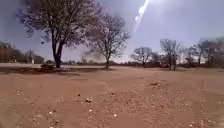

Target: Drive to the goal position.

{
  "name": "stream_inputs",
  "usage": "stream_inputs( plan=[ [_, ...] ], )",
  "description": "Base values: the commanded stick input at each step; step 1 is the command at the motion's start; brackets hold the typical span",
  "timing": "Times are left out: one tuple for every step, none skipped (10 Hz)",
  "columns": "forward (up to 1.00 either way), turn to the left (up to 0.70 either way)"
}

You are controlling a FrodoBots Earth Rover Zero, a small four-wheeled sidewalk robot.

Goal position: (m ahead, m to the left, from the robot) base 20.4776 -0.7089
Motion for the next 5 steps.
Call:
stream_inputs(
  plan=[
    [1.0, -0.27],
    [1.0, -0.27],
    [1.0, -0.27],
    [1.0, -0.27],
    [1.0, -0.27]
  ],
)
